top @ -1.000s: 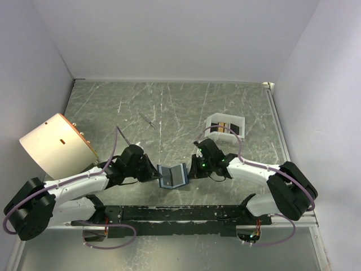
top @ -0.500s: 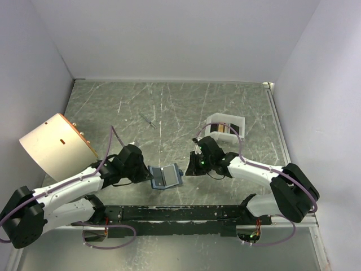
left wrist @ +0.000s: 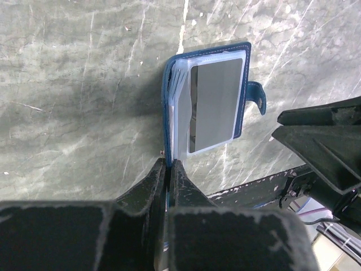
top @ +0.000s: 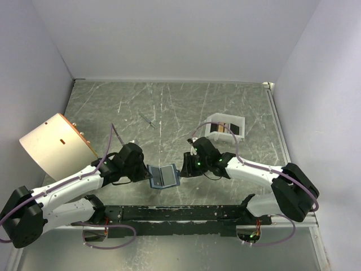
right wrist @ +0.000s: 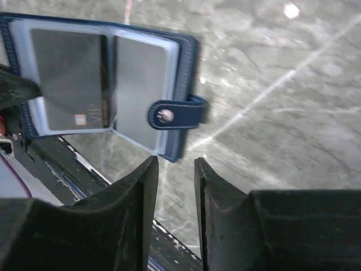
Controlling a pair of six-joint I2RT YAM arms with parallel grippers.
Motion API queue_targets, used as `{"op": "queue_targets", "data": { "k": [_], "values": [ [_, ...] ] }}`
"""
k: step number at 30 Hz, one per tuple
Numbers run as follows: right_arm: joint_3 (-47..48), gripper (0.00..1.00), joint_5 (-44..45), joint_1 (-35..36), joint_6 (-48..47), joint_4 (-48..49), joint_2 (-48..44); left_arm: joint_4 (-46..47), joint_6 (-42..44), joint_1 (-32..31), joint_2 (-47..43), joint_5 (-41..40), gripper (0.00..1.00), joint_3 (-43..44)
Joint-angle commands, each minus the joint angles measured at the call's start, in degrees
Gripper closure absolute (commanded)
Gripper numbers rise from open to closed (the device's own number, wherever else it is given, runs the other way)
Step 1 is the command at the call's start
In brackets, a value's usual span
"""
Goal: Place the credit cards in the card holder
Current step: Close the card holder at the center of the board.
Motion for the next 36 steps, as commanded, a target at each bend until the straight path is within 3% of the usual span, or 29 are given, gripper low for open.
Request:
{"op": "queue_targets", "data": {
  "k": [1, 3, 8, 15, 21, 29, 36],
  "values": [
    [5.45, 0.64, 6.05, 3.43, -0.29, -1.14, 0.65, -1.04, 0.78, 0.02, -0.06, -1.51, 0.9, 2.36],
    [7.37, 0.55, 8.58, 4.68, -0.98, -2.37, 2.11, -1.11, 0.83, 0.06, 0.01, -1.52, 0.9, 2.59],
    [11.57, 0.45, 12.89, 8.2, -2.36, -4.62, 6.36, -2.14, 0.96, 0.04, -0.2, -1.77, 0.9, 2.85],
    [16.63, 0.45, 16.75, 10.74, -3.37, -7.58, 12.25, -1.84, 0.71, 0.02, -0.75, -1.42, 0.9, 2.37],
    [17.74, 0.63, 22.41, 11.06, -3.04, -11.23, 13.45, -2.63, 0.83, 0.02, -1.31, -1.37, 0.9, 2.47],
    [16.4, 0.89, 23.4, 10.91, -2.55, -10.87, 12.64, -2.74, 0.75, 0.02, -2.05, -1.47, 0.89, 1.9],
    [14.67, 0.98, 22.56, 10.91, -1.94, -9.31, 10.92, -2.81, 0.54, 0.02, -2.47, -1.58, 0.87, 1.84]
  ]
}}
